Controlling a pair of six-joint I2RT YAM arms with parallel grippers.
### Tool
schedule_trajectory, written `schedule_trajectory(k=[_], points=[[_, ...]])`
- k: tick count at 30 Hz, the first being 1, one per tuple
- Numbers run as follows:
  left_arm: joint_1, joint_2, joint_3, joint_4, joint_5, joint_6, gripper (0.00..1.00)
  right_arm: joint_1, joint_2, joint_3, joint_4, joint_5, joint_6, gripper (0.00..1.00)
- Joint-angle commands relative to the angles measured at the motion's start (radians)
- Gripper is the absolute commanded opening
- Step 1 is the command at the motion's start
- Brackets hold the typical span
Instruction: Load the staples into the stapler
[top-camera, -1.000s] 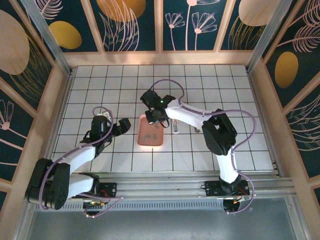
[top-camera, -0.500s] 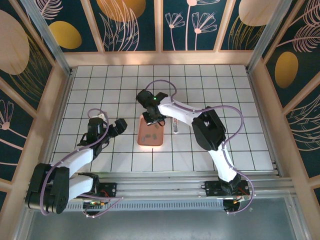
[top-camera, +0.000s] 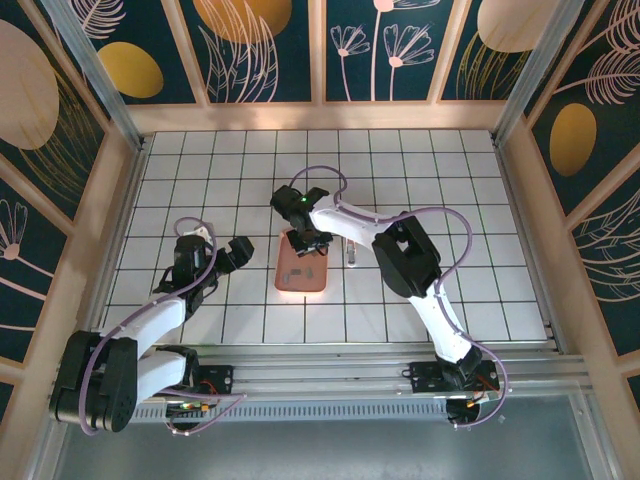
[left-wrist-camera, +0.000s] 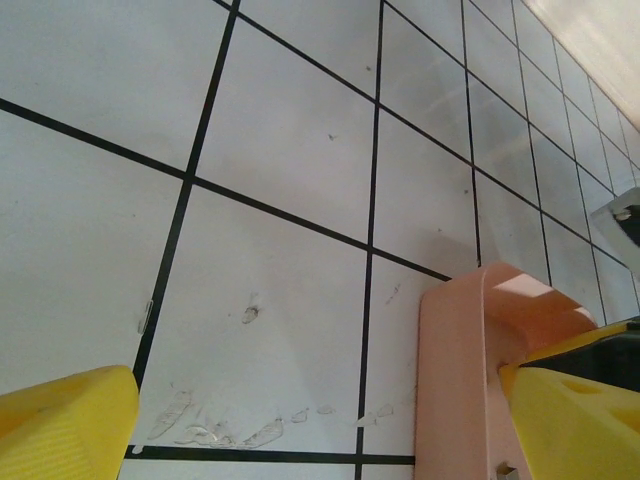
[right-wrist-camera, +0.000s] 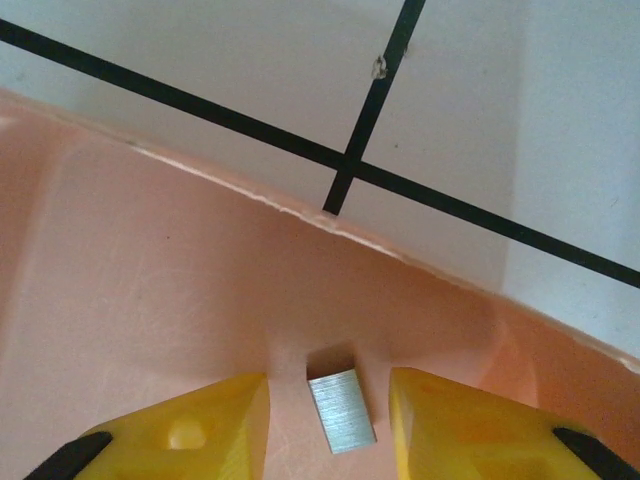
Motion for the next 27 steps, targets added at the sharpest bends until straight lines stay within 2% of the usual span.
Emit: schedule_trajectory(k=[1,8,18,22,25,27], points=[[0.007,-0.012,0.004,-0.014,0.008,0.018,0.95,-0.006,0.024,0.029,-0.041,0.01,-0.007,0.36],[0.009,-0.007,0.01,-0.018,0.009,0.022,0.95,-0.016,0.037,0.016,-0.039,-0.028,-0.002,0.34],[0.008,-0.016,0.011,-0.027,0.004,0.027,0.95,-0.027,0.042,0.003,-0.008,-0.076,-0.003,0.23],[0.008,-0.02,0.014,-0.031,0.001,0.03,0.95,-0.028,0.042,0.003,-0.011,-0.079,-0.004,0.24],[0.008,-0.019,0.015,-0.03,0.0,0.03,0.95,-0.027,0.043,0.007,-0.021,-0.064,-0.007,0.31],[0.008,-0.018,0.015,-0.032,0.001,0.031,0.95,-0.027,0.044,0.007,-0.022,-0.055,-0.008,0.32]])
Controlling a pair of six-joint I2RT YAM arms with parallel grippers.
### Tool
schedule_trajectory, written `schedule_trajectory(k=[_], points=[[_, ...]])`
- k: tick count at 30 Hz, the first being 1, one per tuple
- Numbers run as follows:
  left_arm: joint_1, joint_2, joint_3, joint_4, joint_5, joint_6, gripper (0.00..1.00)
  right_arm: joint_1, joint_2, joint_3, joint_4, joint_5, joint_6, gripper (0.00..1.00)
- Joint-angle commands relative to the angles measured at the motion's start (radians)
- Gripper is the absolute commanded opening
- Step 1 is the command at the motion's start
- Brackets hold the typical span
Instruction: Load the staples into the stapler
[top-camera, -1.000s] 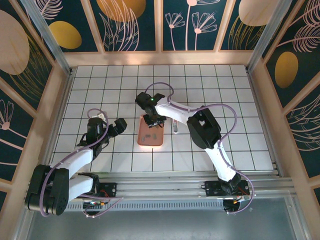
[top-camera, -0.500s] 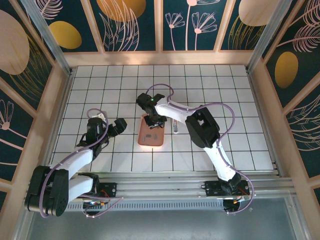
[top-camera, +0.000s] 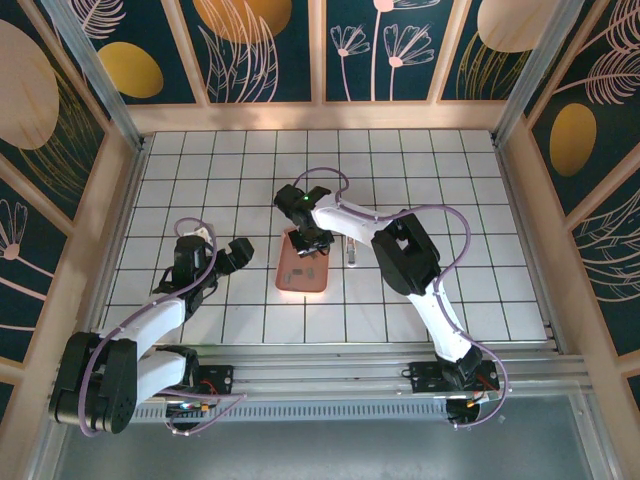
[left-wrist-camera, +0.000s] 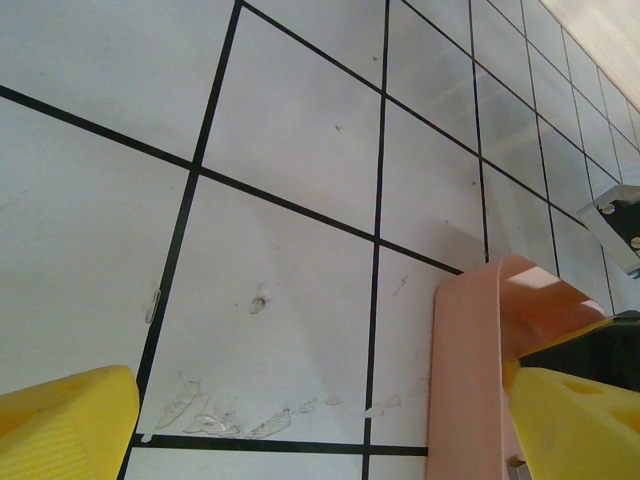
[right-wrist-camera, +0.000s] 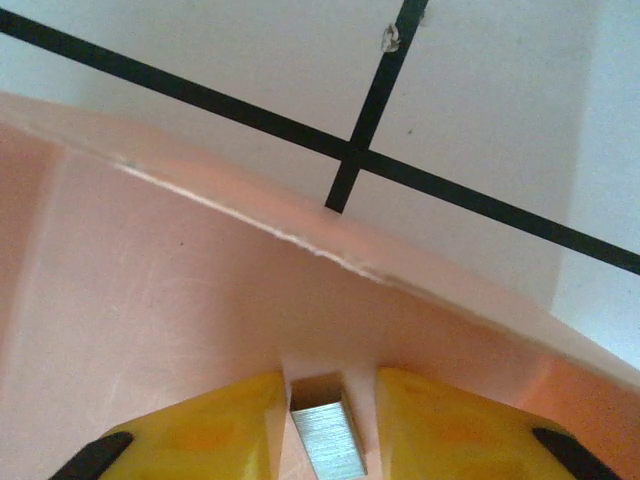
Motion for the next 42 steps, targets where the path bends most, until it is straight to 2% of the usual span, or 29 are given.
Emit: schedule_trajectory(k=[1,10,13,22,25,29,34,42], points=[[0.008,-0.013,0.015,-0.008,0.0,0.021,0.95,-0.006,0.031,0.006,-0.022,0.015,-0.006,0.31],[0.008,-0.026,0.017,-0.013,0.006,0.033,0.95,-0.009,0.035,-0.026,0.034,-0.028,-0.009,0.2],[0.008,-0.03,0.025,-0.014,0.033,0.058,0.95,-0.012,-0.004,-0.069,0.091,-0.08,0.005,0.18],[0.008,-0.115,0.047,-0.003,0.118,0.188,0.94,-0.019,-0.219,-0.222,0.264,-0.054,0.071,0.16],[0.007,-0.136,0.052,0.0,0.115,0.202,0.93,-0.02,-0.314,-0.293,0.316,-0.037,0.1,0.16],[0.002,-0.143,0.042,0.06,0.173,0.188,0.92,-0.034,-0.446,-0.416,0.369,-0.002,0.142,0.16],[-0.05,-0.152,0.053,0.098,0.175,0.208,0.92,-0.069,-0.584,-0.591,0.403,-0.003,0.199,0.16],[-0.22,-0.049,0.146,0.079,0.134,0.314,0.92,-0.149,-0.729,-0.851,0.362,-0.009,0.248,0.16]])
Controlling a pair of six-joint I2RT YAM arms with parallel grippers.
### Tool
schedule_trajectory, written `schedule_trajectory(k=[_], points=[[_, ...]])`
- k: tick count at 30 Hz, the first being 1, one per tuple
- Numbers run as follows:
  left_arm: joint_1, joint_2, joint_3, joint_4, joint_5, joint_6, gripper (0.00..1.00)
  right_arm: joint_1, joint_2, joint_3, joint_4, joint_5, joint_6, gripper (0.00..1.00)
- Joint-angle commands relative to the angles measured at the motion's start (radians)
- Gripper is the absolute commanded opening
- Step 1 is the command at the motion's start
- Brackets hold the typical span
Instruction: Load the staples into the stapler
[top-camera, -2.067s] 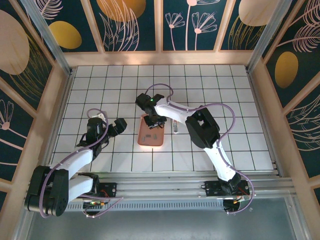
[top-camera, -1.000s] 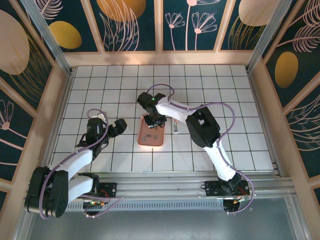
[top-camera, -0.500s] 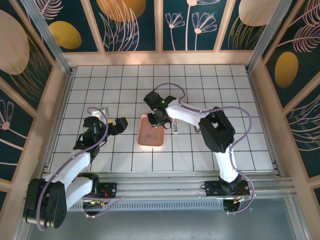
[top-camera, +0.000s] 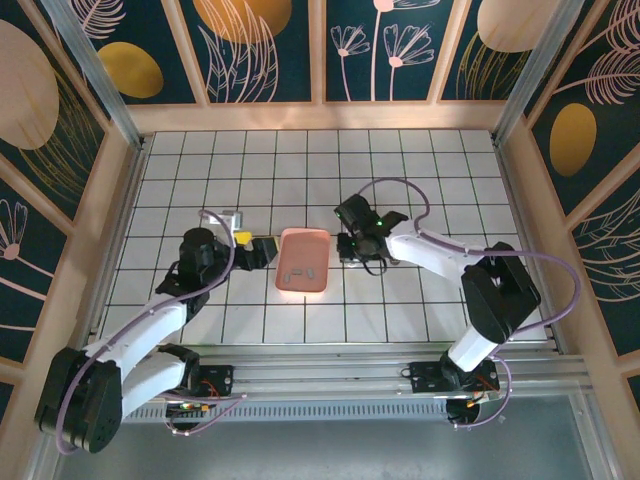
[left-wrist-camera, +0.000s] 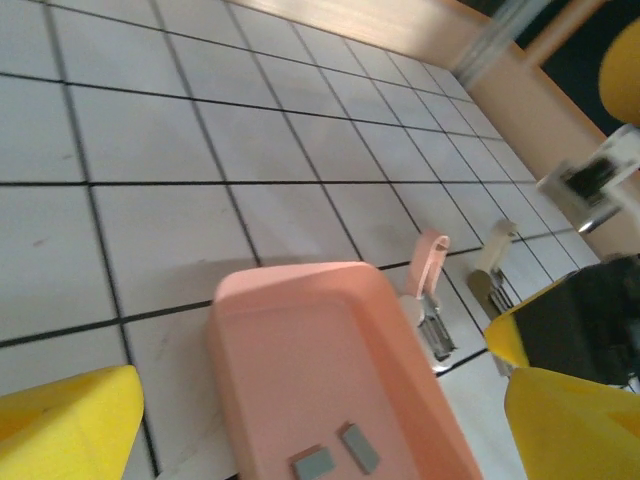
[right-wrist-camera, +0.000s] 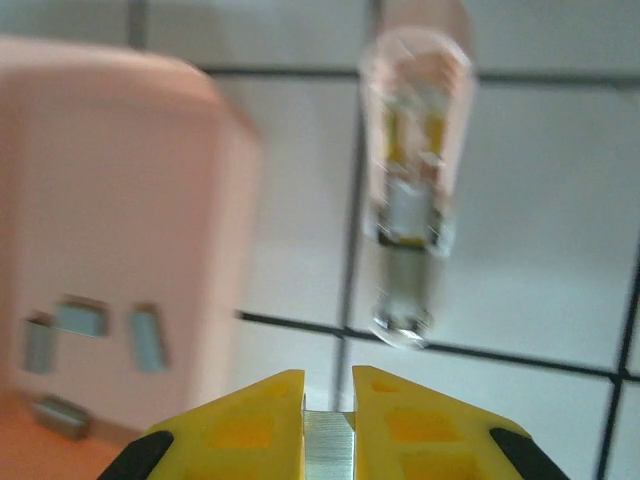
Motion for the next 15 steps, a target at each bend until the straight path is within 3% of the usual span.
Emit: schedule_trajectory(k=[1,8,15], points=[[-0.051,0.046,0.054,0.023,-0.015,0.083,0.92,-0.046,-0.072,-0.085,-0.034,0.011,0.033,0.16],[-0.195,0.15,0.127,0.029,-0.022,0.221,0.92,-0.14,-0.144,-0.219,-0.057,-0.005,-0.002,0.17],[-0.223,0.239,0.179,0.036,-0.047,0.231,0.92,-0.149,-0.156,-0.263,-0.099,-0.003,-0.012,0.17]])
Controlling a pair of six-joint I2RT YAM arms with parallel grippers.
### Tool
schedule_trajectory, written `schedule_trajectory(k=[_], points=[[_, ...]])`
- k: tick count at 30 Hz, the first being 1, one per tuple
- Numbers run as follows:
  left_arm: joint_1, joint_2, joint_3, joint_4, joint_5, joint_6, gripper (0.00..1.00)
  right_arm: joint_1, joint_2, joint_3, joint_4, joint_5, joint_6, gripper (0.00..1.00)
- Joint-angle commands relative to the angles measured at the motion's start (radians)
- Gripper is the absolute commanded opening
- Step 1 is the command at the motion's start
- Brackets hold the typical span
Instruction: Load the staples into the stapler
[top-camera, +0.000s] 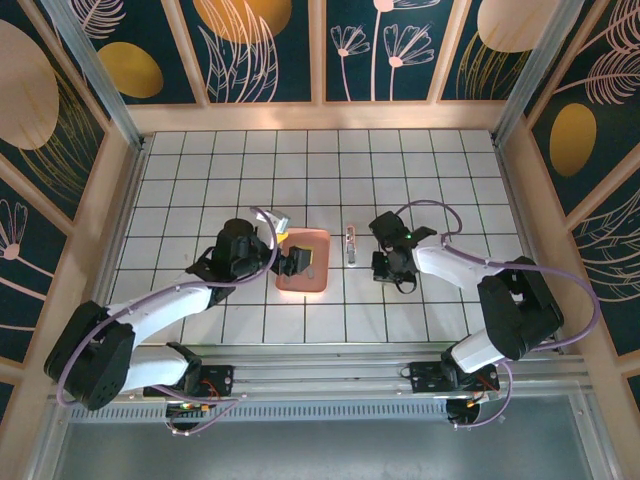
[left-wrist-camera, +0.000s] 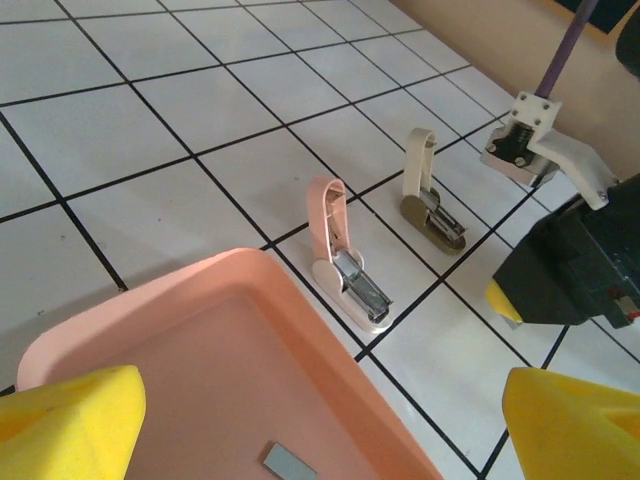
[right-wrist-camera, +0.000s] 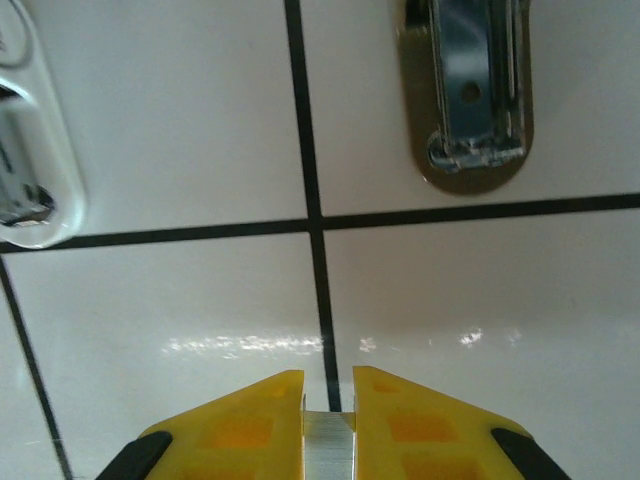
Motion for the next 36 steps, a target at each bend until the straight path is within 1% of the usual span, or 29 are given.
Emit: schedule_trajectory(k=[1,9,10,11,12,18,20,21,23,27,36], points=[[-0.007,0.026,0.036,0.032,-0.021,0.032,0.92,-0.008,-0.036,-0.037,-0.048,0.002,-0.012,0.17],[-0.008,0.05,0.059,0.039,0.008,0.029,0.92,-0.02,-0.047,-0.09,-0.058,-0.001,-0.023,0.17],[-0.009,0.051,0.059,0.04,0.007,0.03,0.92,-0.048,-0.043,-0.093,-0.056,-0.001,-0.026,0.17],[-0.008,0.054,0.061,0.041,0.006,0.029,0.92,-0.053,-0.041,-0.094,-0.055,-0.028,-0.03,0.17],[-0.008,0.055,0.062,0.04,0.003,0.029,0.92,-0.055,-0.038,-0.094,-0.055,-0.028,-0.033,0.17],[-0.008,0.054,0.068,0.029,0.004,0.023,0.92,-0.063,-0.043,-0.035,-0.109,-0.049,-0.039,0.26],[-0.009,0.048,0.065,0.028,0.0,0.021,0.92,-0.082,-0.054,-0.001,-0.148,-0.099,-0.039,0.3],[-0.008,0.046,0.063,0.028,-0.002,0.023,0.92,-0.09,-0.054,0.013,-0.165,-0.119,-0.036,0.31],[-0.009,0.044,0.061,0.023,-0.012,0.024,0.92,-0.098,-0.048,0.035,-0.208,-0.122,-0.018,0.31],[-0.01,0.043,0.063,0.003,-0.025,0.033,0.92,-0.1,-0.027,0.048,-0.236,-0.125,0.001,0.31],[-0.01,0.014,0.053,-0.03,-0.039,0.052,0.93,-0.115,0.036,0.035,-0.209,-0.122,-0.002,0.31]])
